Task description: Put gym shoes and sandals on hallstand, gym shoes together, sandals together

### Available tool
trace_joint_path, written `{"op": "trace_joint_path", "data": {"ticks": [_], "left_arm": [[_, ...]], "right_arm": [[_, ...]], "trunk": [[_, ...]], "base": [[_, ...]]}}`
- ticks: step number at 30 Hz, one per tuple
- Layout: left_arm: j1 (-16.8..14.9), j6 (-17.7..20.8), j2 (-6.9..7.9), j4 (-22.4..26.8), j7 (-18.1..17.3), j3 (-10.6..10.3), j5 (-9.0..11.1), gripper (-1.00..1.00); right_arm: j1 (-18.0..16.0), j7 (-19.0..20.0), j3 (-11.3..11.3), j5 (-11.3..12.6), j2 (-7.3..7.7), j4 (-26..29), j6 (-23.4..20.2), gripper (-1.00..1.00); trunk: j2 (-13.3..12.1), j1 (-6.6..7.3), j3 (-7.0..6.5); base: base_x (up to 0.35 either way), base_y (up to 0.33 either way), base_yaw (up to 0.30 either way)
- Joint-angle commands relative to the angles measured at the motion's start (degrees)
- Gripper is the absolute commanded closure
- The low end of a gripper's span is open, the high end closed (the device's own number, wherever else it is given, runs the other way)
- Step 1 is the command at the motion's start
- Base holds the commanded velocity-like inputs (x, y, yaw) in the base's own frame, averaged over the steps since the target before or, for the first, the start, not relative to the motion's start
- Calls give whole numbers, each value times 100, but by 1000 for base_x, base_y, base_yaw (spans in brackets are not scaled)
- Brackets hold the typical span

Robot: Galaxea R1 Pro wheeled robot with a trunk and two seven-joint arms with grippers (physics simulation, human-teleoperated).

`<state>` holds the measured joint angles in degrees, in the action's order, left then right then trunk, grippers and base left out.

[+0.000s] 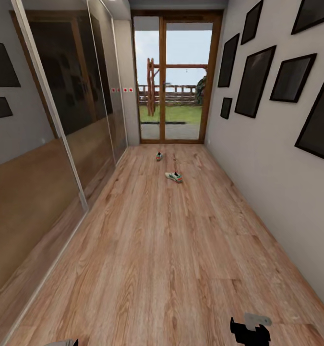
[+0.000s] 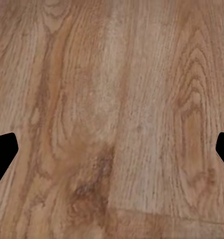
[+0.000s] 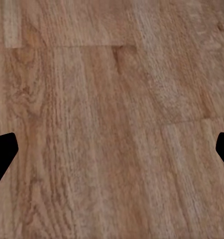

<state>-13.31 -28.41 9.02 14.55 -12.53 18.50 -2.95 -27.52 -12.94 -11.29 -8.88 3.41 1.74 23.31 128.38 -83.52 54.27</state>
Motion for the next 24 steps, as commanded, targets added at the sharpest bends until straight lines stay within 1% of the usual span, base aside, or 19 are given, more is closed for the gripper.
{"op": "trace_joint_path", "data": {"ticks": [1,24], "left_arm": [[-5,-15,-3,-5,-38,49,-31,-100],[-5,-16,-1,-5,-39,47,-30,-100]], "right_arm": [[-3,-19,-44,-61,0,-7,16,-100],[1,-23,-40,-55,-26,-7,16,-100]], "trunk": [[2,-2,5],[2,-2,5]], "base": [[338,0,0],[338,0,0]]}}
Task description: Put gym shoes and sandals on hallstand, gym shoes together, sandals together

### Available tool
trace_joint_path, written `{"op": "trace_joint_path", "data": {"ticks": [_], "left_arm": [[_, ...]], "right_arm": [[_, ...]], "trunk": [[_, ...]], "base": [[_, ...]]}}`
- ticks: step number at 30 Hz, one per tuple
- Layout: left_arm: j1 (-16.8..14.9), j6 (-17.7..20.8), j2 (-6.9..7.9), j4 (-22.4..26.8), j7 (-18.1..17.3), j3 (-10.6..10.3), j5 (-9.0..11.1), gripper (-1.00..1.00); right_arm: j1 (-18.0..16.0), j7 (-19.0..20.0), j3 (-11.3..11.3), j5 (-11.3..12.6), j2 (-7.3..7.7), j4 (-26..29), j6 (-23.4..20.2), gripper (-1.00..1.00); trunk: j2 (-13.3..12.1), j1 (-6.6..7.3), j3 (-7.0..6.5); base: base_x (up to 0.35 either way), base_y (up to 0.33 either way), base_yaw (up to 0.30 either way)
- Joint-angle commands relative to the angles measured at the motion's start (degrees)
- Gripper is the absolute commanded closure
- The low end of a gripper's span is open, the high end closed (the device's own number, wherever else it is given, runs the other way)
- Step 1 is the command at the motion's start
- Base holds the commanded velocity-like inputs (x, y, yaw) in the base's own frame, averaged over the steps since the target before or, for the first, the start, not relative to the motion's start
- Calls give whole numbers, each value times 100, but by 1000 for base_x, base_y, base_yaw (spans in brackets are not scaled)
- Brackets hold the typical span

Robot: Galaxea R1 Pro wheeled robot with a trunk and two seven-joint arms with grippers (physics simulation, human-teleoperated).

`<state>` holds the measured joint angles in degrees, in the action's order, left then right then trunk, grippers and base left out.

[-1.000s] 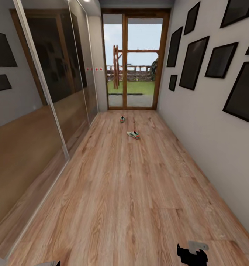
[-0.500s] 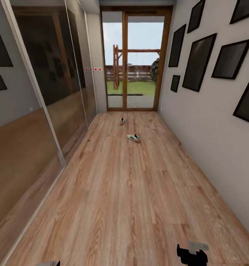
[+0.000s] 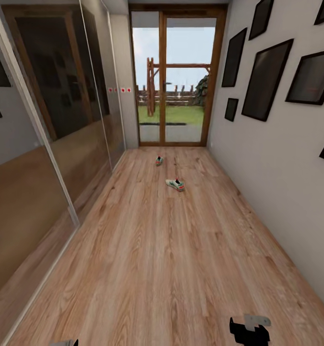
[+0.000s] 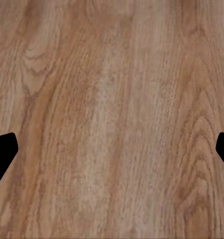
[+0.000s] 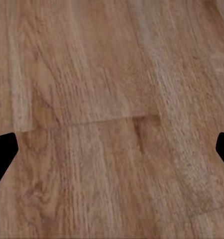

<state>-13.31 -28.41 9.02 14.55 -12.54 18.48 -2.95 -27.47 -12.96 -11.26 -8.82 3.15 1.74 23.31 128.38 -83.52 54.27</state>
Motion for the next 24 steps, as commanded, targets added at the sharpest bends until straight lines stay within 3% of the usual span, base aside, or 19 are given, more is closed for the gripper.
{"op": "trace_joint_path", "data": {"ticks": [1,24], "left_arm": [[-5,-15,-3,-5,-38,49,-31,-100],[-5,-15,-1,-5,-36,47,-34,-100]], "right_arm": [[-4,-21,-43,-60,-2,-7,16,-100],[-4,-22,-44,-45,-8,-7,16,-100]], "trunk": [[2,-3,5],[2,-3,5]], "base": [[338,0,0],[338,-4,0]]}}
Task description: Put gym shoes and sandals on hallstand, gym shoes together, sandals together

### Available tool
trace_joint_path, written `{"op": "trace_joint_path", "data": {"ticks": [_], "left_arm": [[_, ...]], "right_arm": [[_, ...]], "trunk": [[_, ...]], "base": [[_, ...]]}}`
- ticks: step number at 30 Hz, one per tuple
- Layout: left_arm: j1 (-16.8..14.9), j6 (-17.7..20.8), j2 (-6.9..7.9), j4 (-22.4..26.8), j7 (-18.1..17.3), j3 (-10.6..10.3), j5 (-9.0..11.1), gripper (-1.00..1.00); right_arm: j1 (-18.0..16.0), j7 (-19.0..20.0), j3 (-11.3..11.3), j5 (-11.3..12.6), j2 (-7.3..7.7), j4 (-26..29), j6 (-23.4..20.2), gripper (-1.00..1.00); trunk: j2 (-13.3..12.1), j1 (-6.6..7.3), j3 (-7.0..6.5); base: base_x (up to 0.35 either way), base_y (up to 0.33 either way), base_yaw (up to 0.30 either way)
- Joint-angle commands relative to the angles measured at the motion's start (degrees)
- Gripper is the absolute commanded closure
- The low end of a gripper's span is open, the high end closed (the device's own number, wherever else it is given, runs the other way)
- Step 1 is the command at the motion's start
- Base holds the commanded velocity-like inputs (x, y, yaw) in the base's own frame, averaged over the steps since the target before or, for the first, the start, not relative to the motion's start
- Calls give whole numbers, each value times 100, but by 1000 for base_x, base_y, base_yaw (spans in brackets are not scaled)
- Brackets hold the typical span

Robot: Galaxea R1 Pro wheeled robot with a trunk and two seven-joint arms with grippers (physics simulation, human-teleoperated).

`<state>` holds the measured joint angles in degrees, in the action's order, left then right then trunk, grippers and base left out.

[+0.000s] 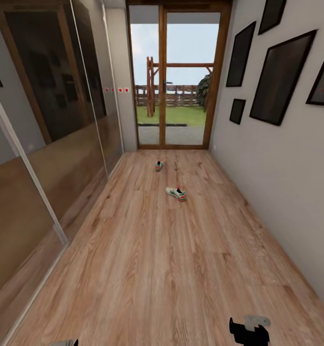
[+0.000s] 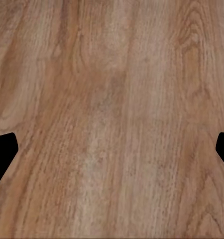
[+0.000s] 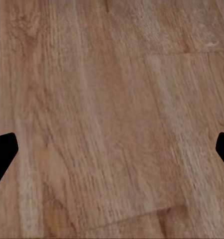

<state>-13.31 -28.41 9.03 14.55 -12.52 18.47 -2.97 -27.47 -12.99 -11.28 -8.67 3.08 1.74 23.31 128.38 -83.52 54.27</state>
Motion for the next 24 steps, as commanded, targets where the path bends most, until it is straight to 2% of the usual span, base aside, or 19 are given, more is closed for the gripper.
{"op": "trace_joint_path", "data": {"ticks": [1,24], "left_arm": [[-4,-16,-3,-5,-38,49,-32,-100],[-4,-16,-3,-5,-39,47,-30,-100]], "right_arm": [[-4,-20,-43,-60,0,-7,16,-100],[-4,-20,-43,-61,-7,-7,17,-100]], "trunk": [[2,-2,5],[2,-2,5]], "base": [[338,-44,0],[330,-101,0]]}}
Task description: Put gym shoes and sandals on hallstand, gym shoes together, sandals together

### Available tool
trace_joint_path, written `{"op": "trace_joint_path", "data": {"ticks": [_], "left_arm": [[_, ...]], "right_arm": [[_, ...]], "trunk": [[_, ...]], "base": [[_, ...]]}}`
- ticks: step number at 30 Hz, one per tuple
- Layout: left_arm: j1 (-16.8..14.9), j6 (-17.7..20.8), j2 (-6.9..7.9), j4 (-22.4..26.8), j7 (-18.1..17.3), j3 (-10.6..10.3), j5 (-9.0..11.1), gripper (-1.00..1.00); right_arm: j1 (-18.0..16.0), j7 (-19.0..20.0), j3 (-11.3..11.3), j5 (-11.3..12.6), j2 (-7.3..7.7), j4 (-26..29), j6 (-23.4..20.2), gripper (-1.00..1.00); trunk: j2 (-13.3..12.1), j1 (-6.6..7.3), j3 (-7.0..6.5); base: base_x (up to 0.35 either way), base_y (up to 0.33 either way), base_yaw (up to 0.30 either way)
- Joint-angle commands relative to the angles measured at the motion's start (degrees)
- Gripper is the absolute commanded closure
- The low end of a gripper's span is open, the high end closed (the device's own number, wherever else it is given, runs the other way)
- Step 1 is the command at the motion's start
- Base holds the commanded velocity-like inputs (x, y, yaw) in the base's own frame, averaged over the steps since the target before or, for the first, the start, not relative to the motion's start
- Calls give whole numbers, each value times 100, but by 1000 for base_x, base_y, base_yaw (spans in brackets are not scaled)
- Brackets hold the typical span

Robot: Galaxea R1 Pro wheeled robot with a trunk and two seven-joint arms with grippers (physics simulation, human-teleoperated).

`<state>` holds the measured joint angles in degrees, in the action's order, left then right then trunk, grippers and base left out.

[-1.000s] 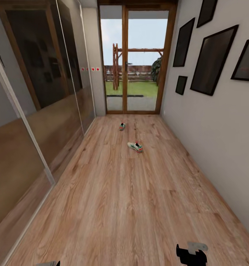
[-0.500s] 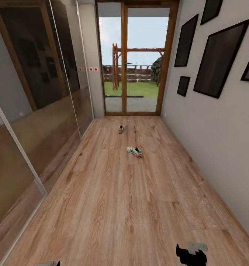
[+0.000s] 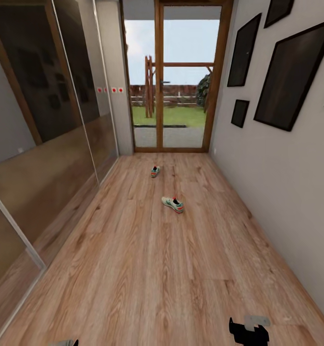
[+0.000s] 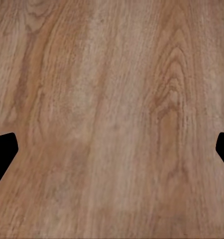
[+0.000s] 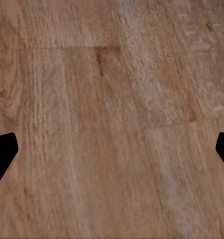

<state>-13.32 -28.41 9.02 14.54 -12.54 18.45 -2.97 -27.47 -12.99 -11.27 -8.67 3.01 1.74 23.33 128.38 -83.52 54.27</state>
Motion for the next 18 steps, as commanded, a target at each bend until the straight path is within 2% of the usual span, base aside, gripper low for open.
{"op": "trace_joint_path", "data": {"ticks": [1,18], "left_arm": [[-4,-16,-2,-4,-38,48,-32,-100],[-4,-16,3,-4,-38,53,-29,-100]], "right_arm": [[-4,-19,-44,-60,-1,-7,16,-100],[-4,-19,-42,-56,-19,-7,31,-100]], "trunk": [[2,-2,5],[2,-2,5]], "base": [[318,-120,0],[317,-121,0]]}}
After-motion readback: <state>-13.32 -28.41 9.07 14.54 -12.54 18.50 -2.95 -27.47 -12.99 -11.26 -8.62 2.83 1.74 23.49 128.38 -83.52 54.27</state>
